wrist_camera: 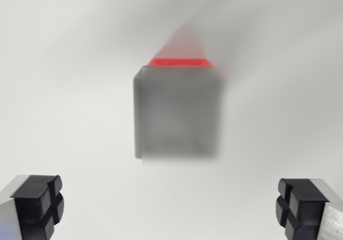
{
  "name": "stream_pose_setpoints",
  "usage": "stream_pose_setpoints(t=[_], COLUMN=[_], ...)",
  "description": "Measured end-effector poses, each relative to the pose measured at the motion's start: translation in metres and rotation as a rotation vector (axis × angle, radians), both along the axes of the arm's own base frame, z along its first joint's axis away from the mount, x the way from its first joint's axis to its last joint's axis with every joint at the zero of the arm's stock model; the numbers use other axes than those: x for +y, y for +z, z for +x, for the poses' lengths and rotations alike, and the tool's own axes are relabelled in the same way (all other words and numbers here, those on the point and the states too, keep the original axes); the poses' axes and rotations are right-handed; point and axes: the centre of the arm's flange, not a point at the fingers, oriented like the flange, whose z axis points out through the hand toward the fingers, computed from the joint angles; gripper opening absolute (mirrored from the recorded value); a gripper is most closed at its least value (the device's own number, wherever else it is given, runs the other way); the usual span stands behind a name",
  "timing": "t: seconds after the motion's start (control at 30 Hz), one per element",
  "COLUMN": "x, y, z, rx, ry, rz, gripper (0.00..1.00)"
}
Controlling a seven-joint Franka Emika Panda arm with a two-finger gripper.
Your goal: Destack cube
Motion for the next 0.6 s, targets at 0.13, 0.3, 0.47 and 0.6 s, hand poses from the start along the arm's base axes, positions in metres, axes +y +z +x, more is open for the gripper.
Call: stream_pose_setpoints(t=[0.13, 0.3, 0.47, 0.6], x=[-0.002, -0.002, -0.002, -0.002], y=[-0.018, -0.031, -0.048, -0.063], z=[0.001, 0.001, 0.001, 0.000], rx=[0.005, 0.003, 0.002, 0.004], ry=[-0.005, -0.005, -0.006, -0.006], rz=[-0.001, 0.000, 0.001, 0.000], gripper=[1.00, 1.00, 1.00, 1.00])
